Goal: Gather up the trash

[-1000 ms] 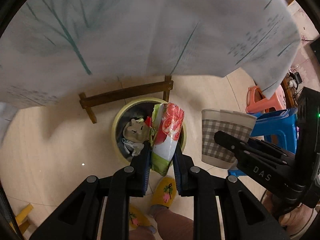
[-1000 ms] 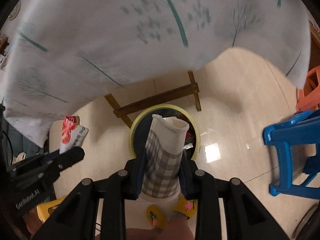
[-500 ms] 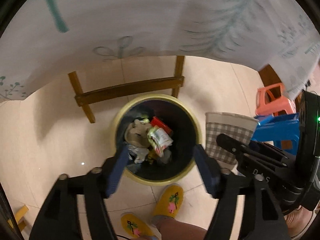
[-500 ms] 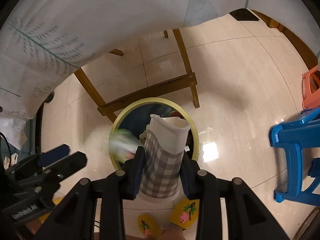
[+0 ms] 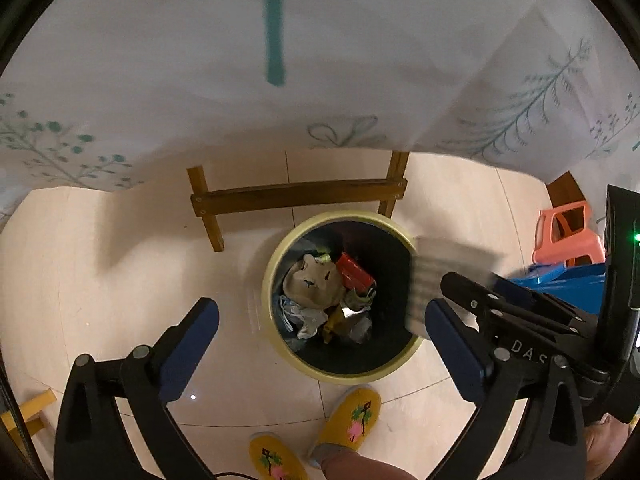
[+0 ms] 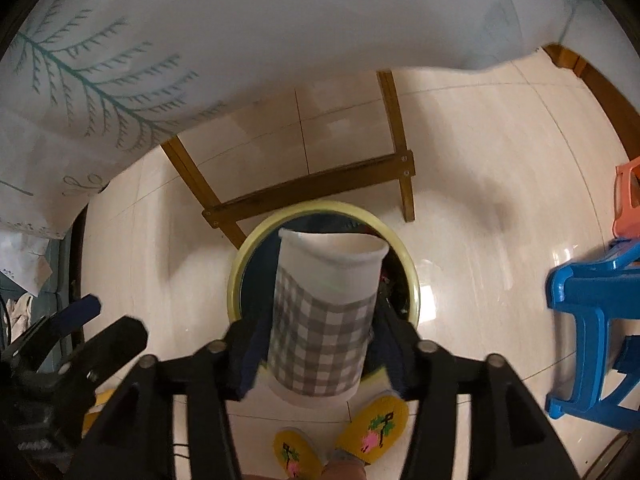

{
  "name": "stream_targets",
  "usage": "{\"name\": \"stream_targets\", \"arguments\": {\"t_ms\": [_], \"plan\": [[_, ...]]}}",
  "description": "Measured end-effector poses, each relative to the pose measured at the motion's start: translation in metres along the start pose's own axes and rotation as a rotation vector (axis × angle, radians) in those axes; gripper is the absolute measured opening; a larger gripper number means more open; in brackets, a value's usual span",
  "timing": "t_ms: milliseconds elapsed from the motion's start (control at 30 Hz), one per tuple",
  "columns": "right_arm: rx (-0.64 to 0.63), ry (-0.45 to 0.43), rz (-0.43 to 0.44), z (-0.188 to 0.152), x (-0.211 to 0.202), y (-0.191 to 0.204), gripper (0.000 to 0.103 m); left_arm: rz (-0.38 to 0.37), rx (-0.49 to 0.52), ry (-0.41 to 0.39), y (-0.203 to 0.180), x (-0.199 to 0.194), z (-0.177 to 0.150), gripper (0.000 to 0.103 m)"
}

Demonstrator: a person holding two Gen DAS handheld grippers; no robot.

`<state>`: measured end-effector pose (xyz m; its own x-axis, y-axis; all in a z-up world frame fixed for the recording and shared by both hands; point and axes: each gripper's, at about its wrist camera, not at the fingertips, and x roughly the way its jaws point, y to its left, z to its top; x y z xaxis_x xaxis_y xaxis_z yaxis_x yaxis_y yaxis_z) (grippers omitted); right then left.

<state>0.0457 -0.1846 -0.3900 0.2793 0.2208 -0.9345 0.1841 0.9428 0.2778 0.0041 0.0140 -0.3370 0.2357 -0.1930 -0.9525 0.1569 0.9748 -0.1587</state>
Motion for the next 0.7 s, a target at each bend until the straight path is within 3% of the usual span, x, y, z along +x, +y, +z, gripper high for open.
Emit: {"name": "stream_targets", "arguments": {"t_ms": [100, 367, 700], "plan": [[-0.009, -0.018, -0.012, 0.002, -0.005, 0.004, 0.069, 0.009, 0.004, -0.002, 0.002, -0.008, -0.002, 0.102], [-0.003, -0.064, -0.03, -0.003, -0.036, 0.013, 0.069, 0.004, 0.015, -0.034, -0.006, -0.043, -0.003, 0.102], [0.018, -0.119, -0.025, -0.011, -0.118, 0.028, 0.069, -0.005, 0.051, -0.056, -0.021, -0.118, 0.003, 0.102]]}}
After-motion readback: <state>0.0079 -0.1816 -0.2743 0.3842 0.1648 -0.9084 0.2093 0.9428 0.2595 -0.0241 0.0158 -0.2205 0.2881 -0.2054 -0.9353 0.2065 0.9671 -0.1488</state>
